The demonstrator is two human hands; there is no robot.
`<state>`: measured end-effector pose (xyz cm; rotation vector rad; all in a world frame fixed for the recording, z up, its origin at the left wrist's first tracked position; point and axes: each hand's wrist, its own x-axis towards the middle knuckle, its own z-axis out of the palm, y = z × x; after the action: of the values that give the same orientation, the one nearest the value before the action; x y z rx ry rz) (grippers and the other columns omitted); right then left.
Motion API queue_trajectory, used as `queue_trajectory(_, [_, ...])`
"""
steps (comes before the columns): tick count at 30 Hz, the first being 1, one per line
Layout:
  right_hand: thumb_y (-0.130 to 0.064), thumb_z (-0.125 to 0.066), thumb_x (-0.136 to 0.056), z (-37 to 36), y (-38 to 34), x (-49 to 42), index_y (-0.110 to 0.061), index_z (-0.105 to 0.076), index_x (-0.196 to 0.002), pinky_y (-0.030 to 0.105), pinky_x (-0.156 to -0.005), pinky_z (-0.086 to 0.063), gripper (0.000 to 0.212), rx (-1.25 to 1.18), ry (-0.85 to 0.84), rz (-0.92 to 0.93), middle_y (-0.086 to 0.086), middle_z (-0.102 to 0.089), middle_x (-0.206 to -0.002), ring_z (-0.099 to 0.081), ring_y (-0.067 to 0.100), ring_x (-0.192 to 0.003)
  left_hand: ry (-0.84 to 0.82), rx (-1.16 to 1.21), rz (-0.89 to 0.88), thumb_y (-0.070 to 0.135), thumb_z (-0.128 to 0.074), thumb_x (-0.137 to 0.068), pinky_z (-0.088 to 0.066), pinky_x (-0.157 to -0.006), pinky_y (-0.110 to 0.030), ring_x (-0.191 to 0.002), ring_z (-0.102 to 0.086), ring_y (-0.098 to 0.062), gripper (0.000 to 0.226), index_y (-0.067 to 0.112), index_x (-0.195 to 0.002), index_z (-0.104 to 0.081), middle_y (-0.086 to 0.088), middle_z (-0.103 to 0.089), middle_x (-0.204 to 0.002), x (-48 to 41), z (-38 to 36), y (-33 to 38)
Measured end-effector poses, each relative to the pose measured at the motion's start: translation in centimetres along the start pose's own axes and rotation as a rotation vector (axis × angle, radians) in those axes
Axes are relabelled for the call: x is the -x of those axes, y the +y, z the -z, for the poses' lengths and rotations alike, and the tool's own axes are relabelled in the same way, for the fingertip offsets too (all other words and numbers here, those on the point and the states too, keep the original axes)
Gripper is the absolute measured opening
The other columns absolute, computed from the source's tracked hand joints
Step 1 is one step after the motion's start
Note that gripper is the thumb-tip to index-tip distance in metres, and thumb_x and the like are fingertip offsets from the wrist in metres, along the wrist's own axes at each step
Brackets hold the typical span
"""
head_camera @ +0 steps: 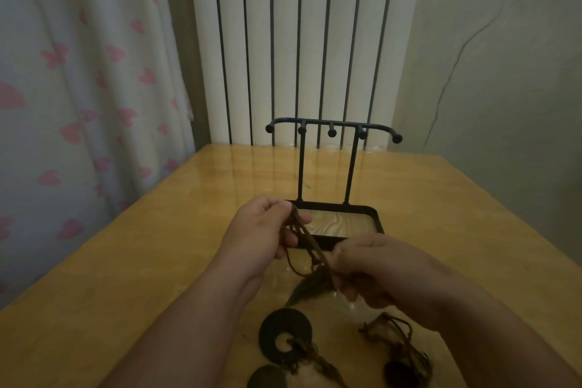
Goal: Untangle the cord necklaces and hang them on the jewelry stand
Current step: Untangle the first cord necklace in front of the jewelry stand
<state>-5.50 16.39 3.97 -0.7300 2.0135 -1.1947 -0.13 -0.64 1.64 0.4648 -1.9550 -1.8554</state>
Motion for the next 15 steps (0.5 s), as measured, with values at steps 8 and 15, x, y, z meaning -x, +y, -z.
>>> queue_trajectory(8, [-0.051, -0.065, -0.084, -0.7, -0.1, -0.2, -0.025, -0.074, -0.087, 0.023, -0.058, -0.033, 0.028, 0.077, 0.11, 0.081, -0.014, -0.071, -0.074, -0.052, -0.01, -0.05, -0.088, -0.128, -0.139, 0.019, -0.058, -0.098, -0.043, -0.049, -0.015, -0.06, -0.06, -0.009, 0.011, 0.018, -0.092, -0.067, 0.0, -0.076, -0.085, 0.5, -0.3, 0.0])
queue_trajectory(15, [-0.029, -0.057, -0.095, -1.1, 0.1, -0.4, -0.032, -0.073, -0.072, 0.021, -0.057, -0.038, 0.028, 0.028, 0.294, 0.245, -0.01, -0.06, -0.061, -0.049, 0.0, -0.051, -0.043, -0.14, -0.124, 0.022, -0.057, -0.098, -0.041, -0.046, -0.015, -0.054, -0.057, -0.004, 0.014, 0.021, -0.092, -0.07, 0.008, -0.066, -0.06, 0.5, -0.3, -0.1])
